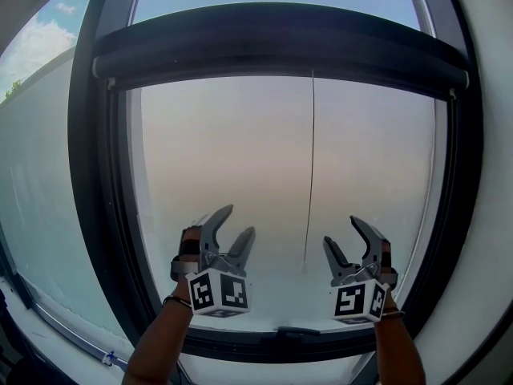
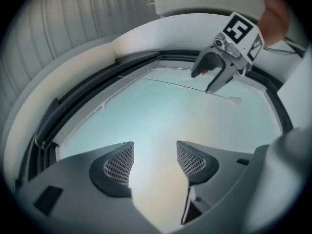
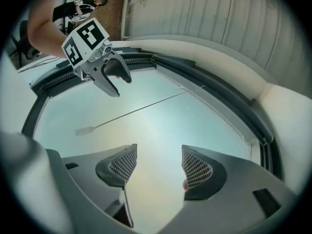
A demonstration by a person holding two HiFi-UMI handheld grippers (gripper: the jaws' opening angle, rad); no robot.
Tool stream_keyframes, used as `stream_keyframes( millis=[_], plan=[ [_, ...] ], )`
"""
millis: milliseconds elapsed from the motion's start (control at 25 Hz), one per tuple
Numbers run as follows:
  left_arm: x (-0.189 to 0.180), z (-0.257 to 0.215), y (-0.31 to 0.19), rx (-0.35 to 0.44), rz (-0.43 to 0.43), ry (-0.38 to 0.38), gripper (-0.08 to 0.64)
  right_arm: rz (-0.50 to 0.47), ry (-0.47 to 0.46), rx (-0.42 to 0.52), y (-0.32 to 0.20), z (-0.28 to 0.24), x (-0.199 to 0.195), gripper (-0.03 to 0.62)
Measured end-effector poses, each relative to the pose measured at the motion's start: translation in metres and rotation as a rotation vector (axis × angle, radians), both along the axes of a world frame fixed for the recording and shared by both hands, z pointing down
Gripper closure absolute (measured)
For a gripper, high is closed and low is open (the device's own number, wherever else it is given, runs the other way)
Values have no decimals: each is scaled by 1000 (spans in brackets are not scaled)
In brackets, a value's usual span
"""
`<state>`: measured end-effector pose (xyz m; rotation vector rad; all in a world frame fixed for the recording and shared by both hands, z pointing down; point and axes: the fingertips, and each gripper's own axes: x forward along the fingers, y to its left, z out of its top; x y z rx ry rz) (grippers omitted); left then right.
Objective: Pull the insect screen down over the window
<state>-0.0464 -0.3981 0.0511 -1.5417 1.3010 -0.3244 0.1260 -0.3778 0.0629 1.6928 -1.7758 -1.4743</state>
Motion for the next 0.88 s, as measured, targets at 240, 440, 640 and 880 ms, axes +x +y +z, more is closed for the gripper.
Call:
stream_keyframes(
  millis=[240, 440, 640, 880],
  plan=[
    [-1, -76, 3, 172, -175, -226, 253, 162, 228, 145, 1, -86, 6, 285],
    [-17, -150, -4, 237, -370, -288, 219, 266, 335, 204, -3, -153, 15, 272],
    [-24, -212, 6, 279, -440, -280, 199, 350, 411, 240, -4, -206, 12, 261],
    [-17, -246, 6, 293, -498, -321, 199, 410, 400, 275, 2, -258, 21, 261]
  ],
)
